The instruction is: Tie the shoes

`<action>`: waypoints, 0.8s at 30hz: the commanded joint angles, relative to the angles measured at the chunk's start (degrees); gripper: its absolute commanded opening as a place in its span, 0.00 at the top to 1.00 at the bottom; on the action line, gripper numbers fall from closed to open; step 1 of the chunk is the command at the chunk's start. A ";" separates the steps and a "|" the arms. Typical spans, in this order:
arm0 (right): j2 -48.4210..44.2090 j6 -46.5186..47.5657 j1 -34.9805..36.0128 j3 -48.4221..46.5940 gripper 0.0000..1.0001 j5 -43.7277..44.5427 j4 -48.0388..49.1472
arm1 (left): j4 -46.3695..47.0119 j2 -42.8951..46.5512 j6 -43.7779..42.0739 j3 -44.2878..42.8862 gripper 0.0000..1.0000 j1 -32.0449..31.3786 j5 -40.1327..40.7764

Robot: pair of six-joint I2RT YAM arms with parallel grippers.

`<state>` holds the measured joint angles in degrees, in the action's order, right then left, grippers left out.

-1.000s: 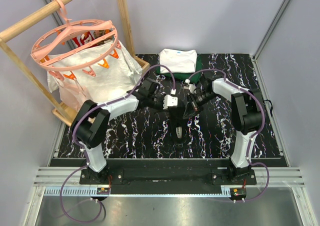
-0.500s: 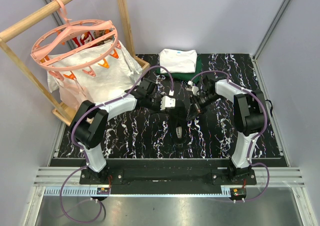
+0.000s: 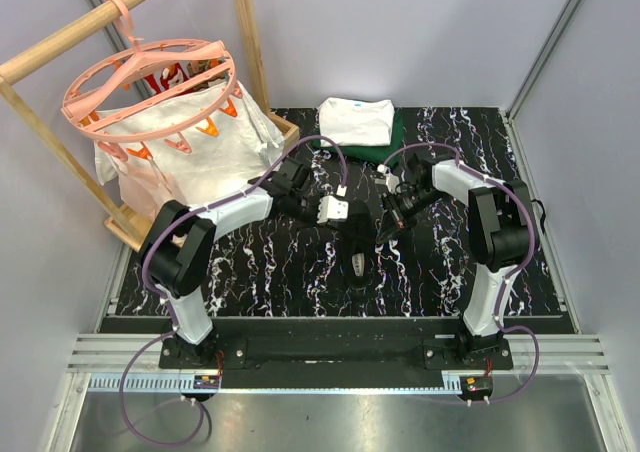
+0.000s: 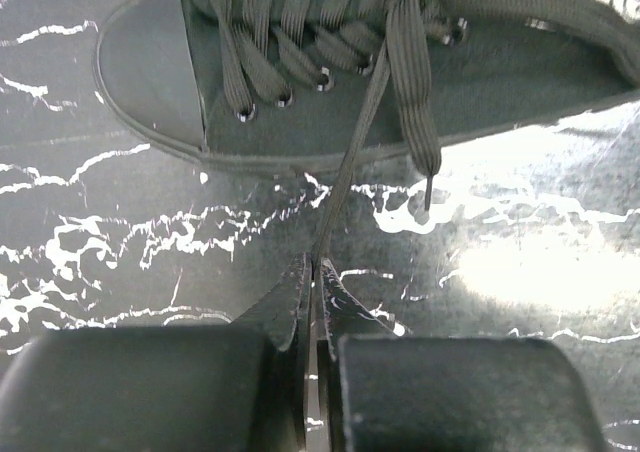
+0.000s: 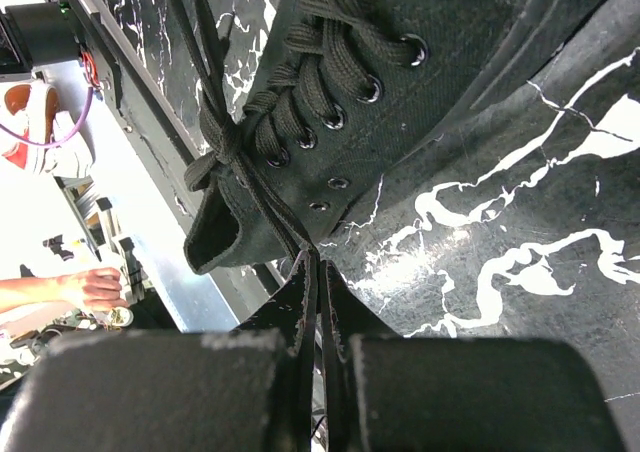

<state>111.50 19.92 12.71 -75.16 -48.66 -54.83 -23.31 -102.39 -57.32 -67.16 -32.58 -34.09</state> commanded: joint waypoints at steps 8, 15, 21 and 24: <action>-0.06 1.61 -1.46 -0.51 1.00 2.09 -2.21 | -2.00 -0.53 -3.85 -2.72 1.00 2.26 4.20; 0.47 1.96 -1.46 -1.84 1.00 2.08 -2.56 | -2.00 -0.53 -4.91 -2.80 1.00 2.17 3.41; -0.14 3.19 -1.55 -0.52 1.00 3.66 -2.83 | -2.44 -0.80 -5.78 -2.54 1.00 2.69 4.47; -0.15 3.11 -1.64 -0.17 1.00 3.75 -2.74 | -2.62 -0.62 -6.22 -2.10 1.00 2.96 4.38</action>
<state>111.72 21.08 12.21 -75.55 -48.62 -55.48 -24.80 -102.72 -61.58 -67.85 -31.86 -34.00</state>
